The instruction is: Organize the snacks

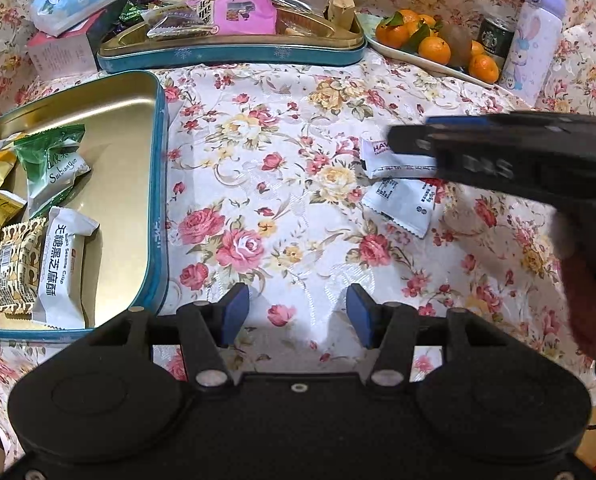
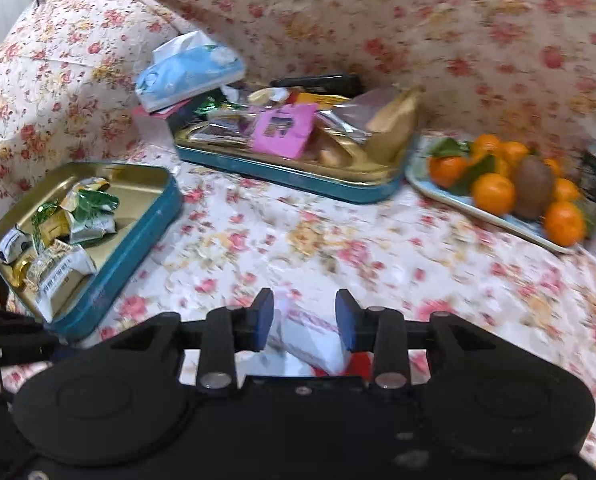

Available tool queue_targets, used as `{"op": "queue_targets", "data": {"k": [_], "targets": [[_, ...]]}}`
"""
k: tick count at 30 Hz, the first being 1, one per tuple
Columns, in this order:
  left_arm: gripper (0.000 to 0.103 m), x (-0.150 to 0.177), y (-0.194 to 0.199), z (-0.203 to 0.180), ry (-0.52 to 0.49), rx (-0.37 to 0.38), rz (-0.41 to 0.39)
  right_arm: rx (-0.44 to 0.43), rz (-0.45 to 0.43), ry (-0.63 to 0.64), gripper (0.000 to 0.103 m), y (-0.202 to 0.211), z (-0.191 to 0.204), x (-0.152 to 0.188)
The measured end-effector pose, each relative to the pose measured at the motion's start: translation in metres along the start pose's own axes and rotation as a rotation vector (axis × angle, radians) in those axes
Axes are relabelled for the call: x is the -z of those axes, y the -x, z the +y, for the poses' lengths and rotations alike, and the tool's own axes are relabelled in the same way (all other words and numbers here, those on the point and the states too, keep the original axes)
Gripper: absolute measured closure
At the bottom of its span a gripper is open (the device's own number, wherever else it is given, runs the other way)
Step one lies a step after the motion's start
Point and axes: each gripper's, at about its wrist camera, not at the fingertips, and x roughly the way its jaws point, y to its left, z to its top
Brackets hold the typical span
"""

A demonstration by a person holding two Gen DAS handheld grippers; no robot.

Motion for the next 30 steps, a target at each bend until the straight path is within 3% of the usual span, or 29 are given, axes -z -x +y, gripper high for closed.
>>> {"op": "queue_targets", "data": {"k": [8,11,13,18,21,25,28,30], "targets": [[0.044,-0.002,-0.002,0.001,0.004,-0.001,0.012,0.030,0.053,-0.005,0.067,0.003,-0.009,0.007],[0.044,-0.002,-0.002,0.001,0.004,-0.001,0.016,-0.026,0.052,-0.083,0.083,-0.004,-0.011,0.005],[0.044,-0.002,-0.002,0.001,0.004,-0.004,0.017,-0.043,0.055,-0.120,0.087,-0.015,-0.009,0.002],[0.044,-0.001,-0.003,-0.001,-0.009,-0.009,0.015,-0.066,0.066,-0.077,0.087,-0.043,0.010,-0.010],[0.044,-0.002,-0.003,-0.001,-0.023,-0.008,0.017,-0.015,0.018,-0.049,0.077,-0.037,0.015,-0.016],[0.044,-0.001,-0.003,-0.001,-0.026,-0.002,0.014,-0.019,-0.012,-0.088,0.060,-0.007,0.001,-0.008],[0.044,-0.001,-0.003,-0.002,-0.027,-0.006,0.013,0.042,0.019,-0.092,0.059,0.012,-0.004,0.005],[0.043,0.000,-0.003,-0.002,-0.029,-0.004,0.010,0.014,0.028,-0.162,0.059,0.021,-0.010,0.015]]}}
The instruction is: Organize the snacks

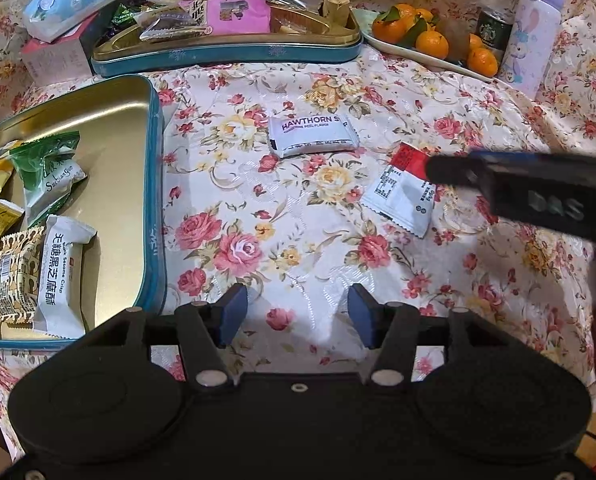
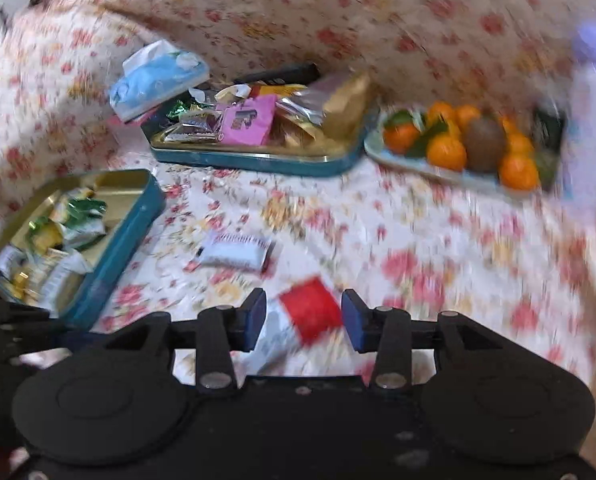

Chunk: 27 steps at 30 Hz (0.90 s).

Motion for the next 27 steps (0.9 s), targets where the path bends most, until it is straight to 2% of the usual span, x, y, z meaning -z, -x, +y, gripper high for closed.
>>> {"op": "queue_targets", "data": {"k": [4,6,9,11,13,19,21,24,27], "targets": [[0.043,-0.001,0.000,0.001,-0.002,0.006,0.000,-0.045,0.026,-0.152,0.059,0.002,-0.004,0.013],[0.044,-0.003,0.000,0.003,-0.007,0.019,0.010,-0.012,0.055,-0.188,0.059,-0.006,0.000,0.016],[0.046,-0.007,0.007,0.011,-0.009,0.055,0.013,0.039,0.043,-0.207,0.057,-0.015,0.009,0.016],[0.046,-0.013,0.016,0.014,-0.024,0.055,-0.010,0.061,0.038,-0.247,0.046,-0.022,0.013,0.012],[0.046,-0.020,0.026,0.017,-0.060,0.048,-0.047,0.098,0.042,-0.262,0.045,-0.029,0.019,0.007],[0.046,-0.057,0.042,0.024,-0.232,0.050,-0.138,0.211,0.042,-0.265,0.040,-0.045,0.033,-0.002],[0.046,-0.067,0.039,0.023,-0.332,0.050,-0.155,0.239,0.036,-0.252,0.041,-0.047,0.037,-0.002],[0.046,-0.077,0.034,0.018,-0.478,0.095,-0.155,0.288,0.029,-0.203,0.048,-0.049,0.045,0.002],[0.046,-0.082,0.025,0.014,-0.580,0.146,-0.128,0.313,0.017,-0.163,0.057,-0.047,0.048,0.008]]}}
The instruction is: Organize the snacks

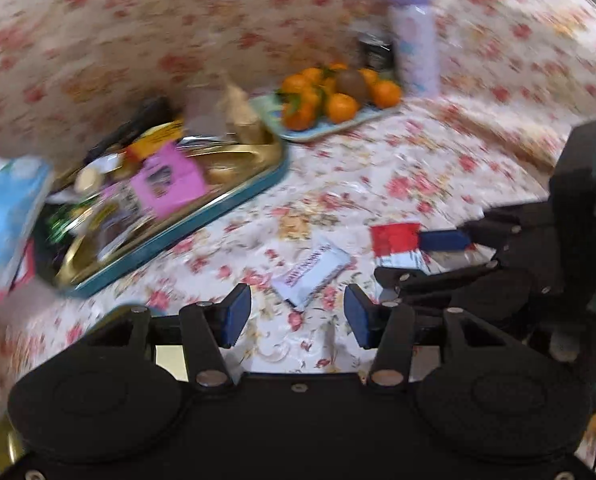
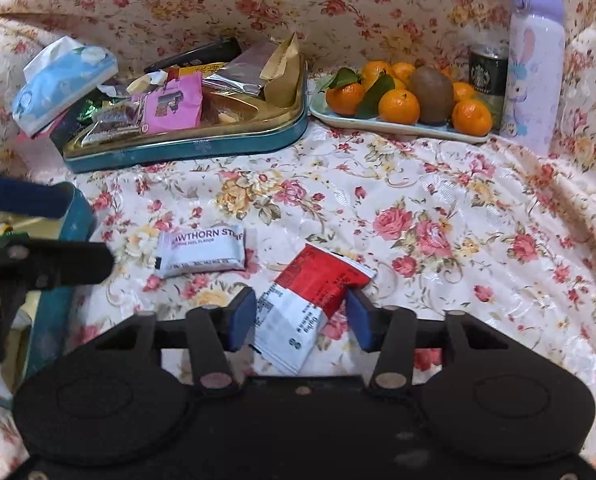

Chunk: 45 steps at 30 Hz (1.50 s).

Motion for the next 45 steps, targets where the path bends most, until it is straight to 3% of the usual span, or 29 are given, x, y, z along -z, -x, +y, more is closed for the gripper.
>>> {"op": "queue_targets", "data": {"k": [6,13,24,29,30,35,38,40,45], "targets": [[0.046,-0.002,-0.016,0.000,-0.133,0.107,0.012,-0.011,-0.028,-0.071,0.059,0.012,-0.023,0.010],[0.046,-0.007,-0.043,-0.007,-0.245,0.108,0.061,-0.035,-0.077,-0.105,0.059,0.017,-0.033,0.023],[0.048,-0.012,-0.070,-0.014,-0.286,0.084,0.101,-0.049,-0.086,-0.114,0.057,0.017,-0.033,0.024],[0.061,-0.013,-0.075,-0.004,-0.176,0.063,0.103,-0.060,-0.088,-0.123,0.057,0.017,-0.036,0.025],[0.067,-0.014,-0.076,0.000,-0.124,0.042,0.110,-0.062,-0.088,-0.129,0.057,0.017,-0.036,0.024],[0.067,-0.013,-0.075,0.017,0.241,-0.033,0.159,-0.061,-0.085,-0.176,0.054,0.017,-0.038,0.023],[0.068,-0.008,-0.070,0.020,0.377,-0.051,0.167,-0.048,-0.082,-0.200,0.049,0.018,-0.036,0.021],[0.067,-0.004,-0.066,0.018,0.394,-0.036,0.161,-0.025,-0.086,-0.203,0.046,0.019,-0.035,0.021],[0.060,0.000,-0.065,0.011,0.319,-0.033,0.149,0.021,-0.094,-0.202,0.039,0.018,-0.029,0.019]]}}
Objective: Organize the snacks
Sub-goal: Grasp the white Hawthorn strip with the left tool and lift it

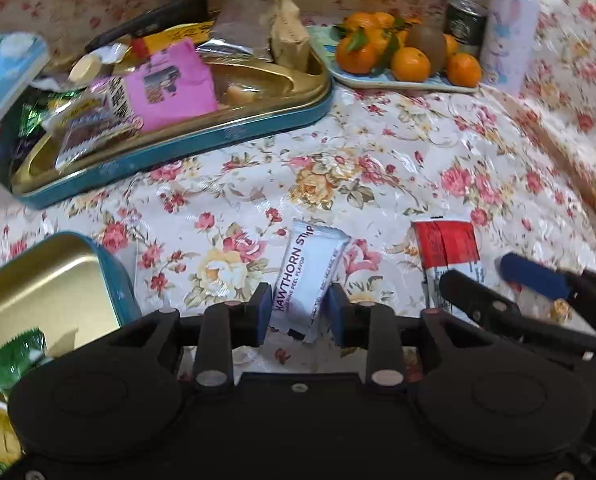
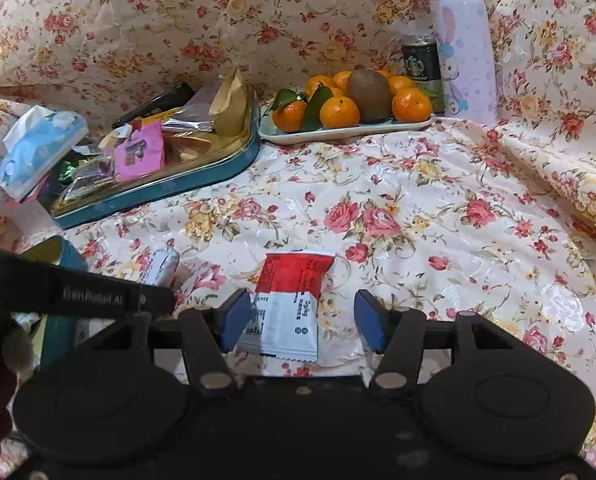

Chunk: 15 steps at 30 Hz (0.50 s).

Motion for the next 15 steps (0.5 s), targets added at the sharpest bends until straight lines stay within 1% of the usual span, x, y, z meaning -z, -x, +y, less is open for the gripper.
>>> {"op": "queue_targets", "data": {"k": [1,4,5,7,11,15], "targets": [[0.060,-0.001,0.000,0.000,-0.008,0.004,0.007,0.015,-0.005,0.001,0.035,-0.001,0.002,0.000],[0.059,-0.004,-0.002,-0.001,-0.051,0.020,0.023,0.047,-0.018,0.002,0.032,-0.001,0.007,0.000],[0.059,-0.005,-0.001,0.000,-0.068,0.025,0.023,0.058,-0.023,0.007,0.028,-0.001,0.009,0.001],[0.059,-0.006,-0.003,-0.001,-0.101,0.028,0.029,0.086,-0.033,0.023,0.028,-0.002,0.015,0.004],[0.059,-0.005,-0.004,-0.001,-0.162,0.031,0.025,0.116,-0.011,0.070,0.028,-0.007,0.022,0.010],[0.059,-0.006,-0.002,-0.003,-0.181,0.037,0.017,0.129,-0.034,0.095,0.028,-0.006,0.024,0.015]]}}
